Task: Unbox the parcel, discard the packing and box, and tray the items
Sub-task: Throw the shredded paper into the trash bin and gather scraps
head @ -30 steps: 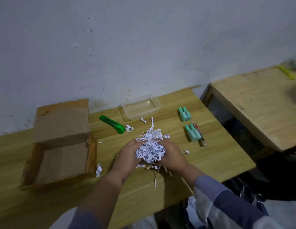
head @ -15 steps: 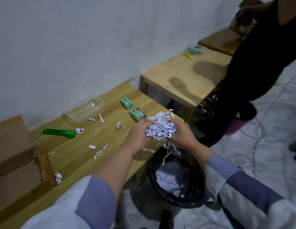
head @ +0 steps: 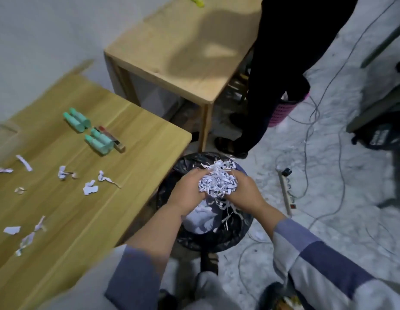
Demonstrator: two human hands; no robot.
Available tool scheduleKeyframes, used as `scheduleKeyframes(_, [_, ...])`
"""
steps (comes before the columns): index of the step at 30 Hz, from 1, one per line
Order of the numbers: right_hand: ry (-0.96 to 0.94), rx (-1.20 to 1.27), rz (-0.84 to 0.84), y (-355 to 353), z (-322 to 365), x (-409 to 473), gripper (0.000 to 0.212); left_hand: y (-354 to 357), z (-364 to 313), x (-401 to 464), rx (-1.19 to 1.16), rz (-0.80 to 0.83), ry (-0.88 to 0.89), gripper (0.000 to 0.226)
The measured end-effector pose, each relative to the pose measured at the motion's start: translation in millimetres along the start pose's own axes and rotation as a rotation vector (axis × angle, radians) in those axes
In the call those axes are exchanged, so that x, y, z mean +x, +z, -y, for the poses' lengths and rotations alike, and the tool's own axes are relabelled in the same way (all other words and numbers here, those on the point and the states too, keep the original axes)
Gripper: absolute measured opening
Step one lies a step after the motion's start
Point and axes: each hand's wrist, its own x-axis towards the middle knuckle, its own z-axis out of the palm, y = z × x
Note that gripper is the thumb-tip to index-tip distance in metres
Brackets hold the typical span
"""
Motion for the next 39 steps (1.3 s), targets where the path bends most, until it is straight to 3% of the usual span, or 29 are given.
scheduleKeyframes(6, [0.103, 0.034, 0.147, 70.7, -100.0, 55.0, 0.043, 70.9, 88.7, 43.1, 0.041, 0.09, -0.119, 0.068])
scheduleKeyframes(9, [0.145, 0.066, 0.191, 110.4, -150.0, 76.6, 0.063, 103.3, 128.5, 58.4, 0.055, 0.107, -0.129, 0.068])
scheduleKeyframes(11, [0.163, 0.056, 0.251, 134.0, -182.7, 85.8, 0.081, 126.7, 156.9, 67.2, 0.11, 0.098, -0.15, 0.08])
scheduleKeyframes(14, [0.232, -0.017, 0.355, 157.6, -216.3, 94.0, 0.096, 147.9, 185.3, 75.6, 0.25, 0.219, -0.193, 0.096])
scheduleKeyframes(19, [0.3, -0.114, 0.438, 169.6, -229.4, 95.7, 0.064, 157.3, 195.0, 73.0, 0.128, 0.298, -0.311, 0.077])
scheduleKeyframes(27, [0.242, -0.208, 0.384, 111.1, -153.9, 69.5, 0.047, 105.0, 122.9, 47.9, 0.1, 0.242, -0.206, 0.053])
scheduleKeyframes(39, [0.02, -0.354, 0.179, 3.6, 56.5, -19.7, 0.041, -46.0, -25.0, -52.1, 0.05, 0.12, -0.075, 0.037])
